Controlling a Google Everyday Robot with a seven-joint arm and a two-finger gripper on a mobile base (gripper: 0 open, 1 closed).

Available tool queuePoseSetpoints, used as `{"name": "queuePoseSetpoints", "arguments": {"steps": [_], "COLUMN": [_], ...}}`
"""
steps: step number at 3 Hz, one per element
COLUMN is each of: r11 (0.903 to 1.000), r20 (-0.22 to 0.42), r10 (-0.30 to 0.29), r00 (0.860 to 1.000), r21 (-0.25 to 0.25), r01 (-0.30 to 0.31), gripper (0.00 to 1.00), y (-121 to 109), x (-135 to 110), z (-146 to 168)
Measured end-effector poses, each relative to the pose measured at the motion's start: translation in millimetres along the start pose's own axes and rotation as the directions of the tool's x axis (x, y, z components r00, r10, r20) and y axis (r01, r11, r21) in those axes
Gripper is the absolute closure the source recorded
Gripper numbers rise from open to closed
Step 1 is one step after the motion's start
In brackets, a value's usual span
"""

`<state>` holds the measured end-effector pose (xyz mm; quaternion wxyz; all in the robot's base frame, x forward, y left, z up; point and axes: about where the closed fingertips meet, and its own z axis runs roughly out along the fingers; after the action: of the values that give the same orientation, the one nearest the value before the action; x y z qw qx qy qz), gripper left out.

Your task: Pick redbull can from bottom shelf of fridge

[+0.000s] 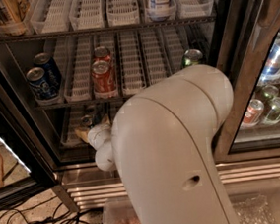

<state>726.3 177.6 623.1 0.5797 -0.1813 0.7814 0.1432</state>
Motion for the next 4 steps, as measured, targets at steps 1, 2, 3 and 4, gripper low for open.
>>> {"name": "queuePoseSetpoints", "arguments": {"steps": [1,2,3,4], "r11": [1.0,1.0,1.0,0.9998], "r20": [0.007,0.007,0.007,0.01], "r10": [-0.001,-0.001,-0.001,-0.002], "r00": [1.0,1.0,1.0,1.0], "r21": [0.001,0.001,0.0,-0.019], "r01": [0.001,0.001,0.001,0.002], "gripper": [0.37,0.61,0.85,1.0], "y": [-1.7,-1.7,-1.7,-0.4], "x": [-2.0,-2.0,-2.1,-5.2], "z": [8.5,8.5,8.4,4.6]}}
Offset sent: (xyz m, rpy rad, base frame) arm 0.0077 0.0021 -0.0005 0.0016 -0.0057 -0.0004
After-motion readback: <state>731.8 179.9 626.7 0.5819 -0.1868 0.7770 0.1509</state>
